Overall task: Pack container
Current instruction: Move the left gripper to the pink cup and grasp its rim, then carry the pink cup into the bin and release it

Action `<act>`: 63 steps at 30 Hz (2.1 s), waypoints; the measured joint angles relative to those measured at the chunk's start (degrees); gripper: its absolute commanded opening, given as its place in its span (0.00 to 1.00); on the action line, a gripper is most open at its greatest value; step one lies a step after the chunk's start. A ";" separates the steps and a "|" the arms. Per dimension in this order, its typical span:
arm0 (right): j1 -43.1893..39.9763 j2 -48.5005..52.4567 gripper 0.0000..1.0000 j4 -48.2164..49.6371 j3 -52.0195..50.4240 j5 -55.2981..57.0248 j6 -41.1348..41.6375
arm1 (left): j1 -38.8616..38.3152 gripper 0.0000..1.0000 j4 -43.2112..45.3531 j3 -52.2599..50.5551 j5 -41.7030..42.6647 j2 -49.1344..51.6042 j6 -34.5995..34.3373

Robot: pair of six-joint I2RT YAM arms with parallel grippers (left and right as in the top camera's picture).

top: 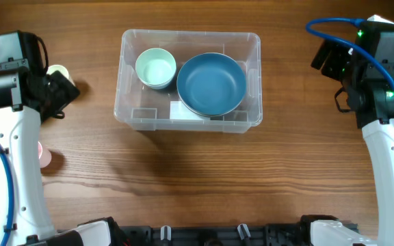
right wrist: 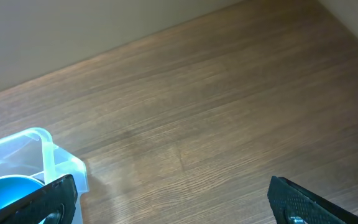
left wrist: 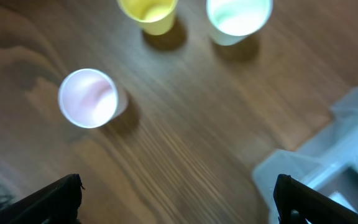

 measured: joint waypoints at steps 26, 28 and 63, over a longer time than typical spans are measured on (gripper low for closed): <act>0.00 0.04 1.00 -0.04 0.00 0.02 0.00 | 21.77 0.91 25.27 -24.81 6.78 1.84 -0.20; 0.00 0.04 1.00 -0.02 0.00 0.02 0.00 | 21.73 0.89 26.71 -24.81 6.91 4.13 0.44; 0.00 0.04 1.00 0.00 0.00 0.02 0.00 | 6.32 0.04 15.93 -4.02 21.77 -1.27 6.51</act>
